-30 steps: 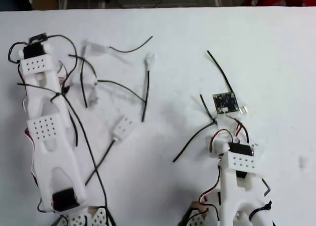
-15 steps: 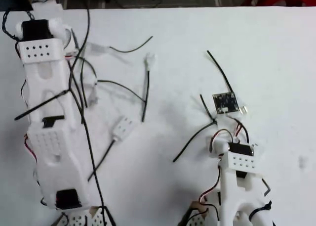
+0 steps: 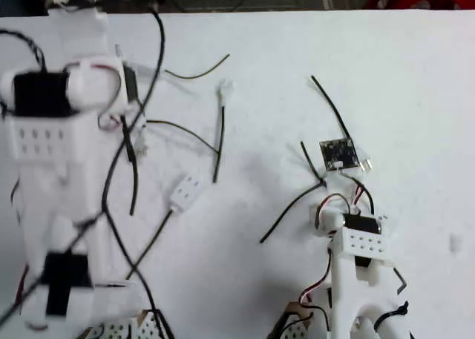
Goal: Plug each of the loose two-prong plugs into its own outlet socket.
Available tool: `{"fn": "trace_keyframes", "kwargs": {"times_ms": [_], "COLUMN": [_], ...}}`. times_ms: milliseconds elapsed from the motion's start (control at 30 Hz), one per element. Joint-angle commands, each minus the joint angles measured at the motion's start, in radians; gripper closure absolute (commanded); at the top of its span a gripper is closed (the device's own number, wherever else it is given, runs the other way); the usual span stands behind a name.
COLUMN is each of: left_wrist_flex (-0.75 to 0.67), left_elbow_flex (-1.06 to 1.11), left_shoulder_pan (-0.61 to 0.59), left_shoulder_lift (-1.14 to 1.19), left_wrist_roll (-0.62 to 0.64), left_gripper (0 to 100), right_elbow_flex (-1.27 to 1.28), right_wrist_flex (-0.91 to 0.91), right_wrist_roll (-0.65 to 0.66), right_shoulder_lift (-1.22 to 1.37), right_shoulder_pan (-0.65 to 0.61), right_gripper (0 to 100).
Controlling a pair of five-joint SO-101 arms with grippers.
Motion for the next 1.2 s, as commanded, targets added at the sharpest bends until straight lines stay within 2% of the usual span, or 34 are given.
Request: {"fn": "trace_keyframes", "kwargs": {"times_ms": [0, 400, 867, 967, 1033, 1167], "left_wrist_flex": [-0.124, -0.732, -1.24, -1.31, -1.336, -1.359], "left_elbow_flex": [0.158, 1.016, 1.679, 1.786, 1.832, 1.841], "left_shoulder_pan": [0.024, 0.031, 0.274, 0.315, 0.341, 0.377], "left_shoulder_lift": [-0.206, -0.783, -1.454, -1.581, -1.635, -1.621], "left_wrist_roll": [-0.011, -0.011, -0.011, -0.011, -0.011, -0.006], "left_gripper": [98, 98, 98, 98, 98, 98], "right_elbow_flex": [-0.008, -0.008, -0.011, -0.031, -0.081, -0.311], "right_wrist_flex": [-0.018, -0.018, -0.008, -0.002, 0.065, 0.328], "right_wrist_roll": [0.002, 0.0, -0.002, -0.002, -0.002, -0.002], "right_shoulder_lift": [-0.015, -0.015, -0.022, -0.033, -0.067, -0.214], "right_shoulder_pan": [-0.002, -0.002, -0.004, -0.004, -0.004, -0.024], "right_gripper": [78.6, 78.6, 78.6, 78.6, 78.6, 78.6]}}
